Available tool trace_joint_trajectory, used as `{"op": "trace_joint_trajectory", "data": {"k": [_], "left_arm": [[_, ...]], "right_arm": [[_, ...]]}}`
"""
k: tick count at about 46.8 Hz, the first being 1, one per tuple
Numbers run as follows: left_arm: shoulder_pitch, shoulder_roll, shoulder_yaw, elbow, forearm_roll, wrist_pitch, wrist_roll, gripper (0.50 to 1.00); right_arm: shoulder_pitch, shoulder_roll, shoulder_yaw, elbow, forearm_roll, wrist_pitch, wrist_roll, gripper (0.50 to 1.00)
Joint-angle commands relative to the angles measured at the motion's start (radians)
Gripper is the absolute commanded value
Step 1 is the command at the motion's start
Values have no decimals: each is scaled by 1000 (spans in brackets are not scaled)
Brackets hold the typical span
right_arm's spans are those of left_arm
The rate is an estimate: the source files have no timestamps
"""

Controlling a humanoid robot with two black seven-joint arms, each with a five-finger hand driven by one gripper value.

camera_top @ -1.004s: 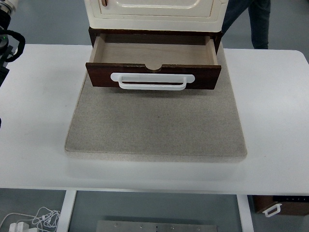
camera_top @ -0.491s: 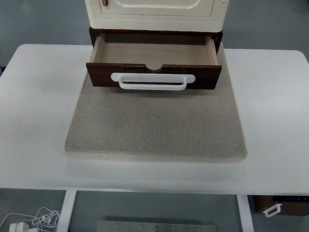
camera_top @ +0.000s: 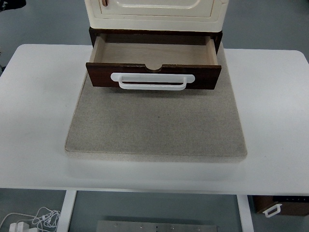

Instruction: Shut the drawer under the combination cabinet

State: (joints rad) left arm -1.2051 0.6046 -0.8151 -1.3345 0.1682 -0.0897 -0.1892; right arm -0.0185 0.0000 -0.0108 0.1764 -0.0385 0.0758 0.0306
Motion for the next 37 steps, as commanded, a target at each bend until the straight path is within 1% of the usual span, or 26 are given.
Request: {"op": "trace_joint_trajectory", "data": {"k": [1,6,11,18,25,30,37], "left_arm": [[-1,-6,51,-41,53,5,-1,1000],[-2,-17,118,-94,120,5,-1,1000],[-14,-34,192,-133,154,5,1,1000],[-40,-75,293,-158,212,4,7,1000],[-59,-121,401,-164,332,-5,22,1000],[-59,-154,438,-187,369,-7,53,1000],[-62,-189,496,-221,405,-13,131,1000]], "right_arm": [[0,0,0,0,0,-1,0,952],[0,0,0,0,0,-1,0,952],[0,0,0,0,0,-1,0,952],[0,0,0,0,0,1,0,952],[0,0,0,0,0,1,0,952],[0,0,0,-1,0,1,0,952],[0,0,0,-1,0,-1,0,952]]}}
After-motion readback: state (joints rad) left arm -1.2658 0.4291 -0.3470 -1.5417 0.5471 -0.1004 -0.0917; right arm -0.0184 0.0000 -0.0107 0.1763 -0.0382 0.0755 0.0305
